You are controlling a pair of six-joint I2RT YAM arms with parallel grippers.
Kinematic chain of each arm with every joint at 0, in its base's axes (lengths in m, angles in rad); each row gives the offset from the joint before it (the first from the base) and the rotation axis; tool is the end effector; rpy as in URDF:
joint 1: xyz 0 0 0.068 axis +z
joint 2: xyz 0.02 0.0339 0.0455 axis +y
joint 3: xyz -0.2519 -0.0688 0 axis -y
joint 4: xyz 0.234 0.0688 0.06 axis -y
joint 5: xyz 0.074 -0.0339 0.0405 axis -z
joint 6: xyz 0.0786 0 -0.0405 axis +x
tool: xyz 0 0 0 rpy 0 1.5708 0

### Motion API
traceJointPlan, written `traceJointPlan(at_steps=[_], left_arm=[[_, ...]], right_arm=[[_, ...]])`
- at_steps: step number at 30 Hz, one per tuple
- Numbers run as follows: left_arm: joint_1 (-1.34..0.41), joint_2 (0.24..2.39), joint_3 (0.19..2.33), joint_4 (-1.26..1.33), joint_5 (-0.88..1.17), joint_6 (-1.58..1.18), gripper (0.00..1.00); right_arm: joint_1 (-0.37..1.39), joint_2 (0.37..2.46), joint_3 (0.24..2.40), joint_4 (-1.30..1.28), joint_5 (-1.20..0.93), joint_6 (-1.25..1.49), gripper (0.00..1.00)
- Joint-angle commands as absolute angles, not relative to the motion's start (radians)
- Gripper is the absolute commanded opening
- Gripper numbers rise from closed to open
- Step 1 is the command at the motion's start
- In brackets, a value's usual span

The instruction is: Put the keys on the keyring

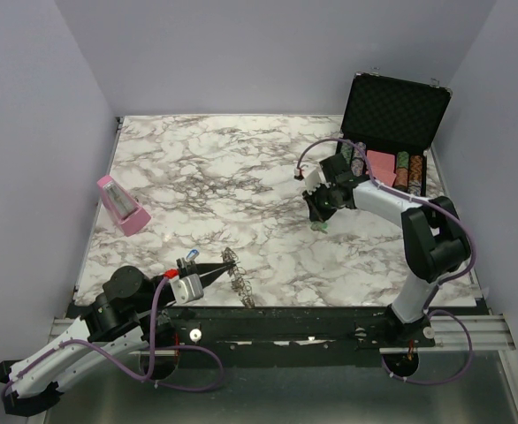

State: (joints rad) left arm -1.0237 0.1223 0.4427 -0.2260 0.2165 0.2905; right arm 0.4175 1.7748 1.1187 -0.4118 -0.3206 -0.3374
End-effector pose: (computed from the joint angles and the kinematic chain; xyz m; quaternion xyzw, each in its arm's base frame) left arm 0.0497 -0.1141 0.2891 0.4719 0.4809 -0.3315 0.6604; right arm 0.3233 0.1705 0.1348 -0.3893 0.8742 0.1643 0.2392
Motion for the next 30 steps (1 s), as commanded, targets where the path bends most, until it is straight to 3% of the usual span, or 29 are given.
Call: traceJointPlan(at_steps=[1,26,30], left_arm=[[-1.029,0.118,0.44,-0.19,0.201,0.29,0.0],[-1.031,0.12,0.443,-0.195,0.202,0.29,0.0],[-1.031,0.118,0.442,-0.195,0.201,0.29,0.0]], right_arm=[[0.42,1.805,1.114,-0.376,-0.276,-0.31,0.01],[0.419,1.661,0.877,-0.055,-0.207,-0.163,0.01],[0.42,1.66,0.877,-0.07,-0.222,-0.161,0.09]])
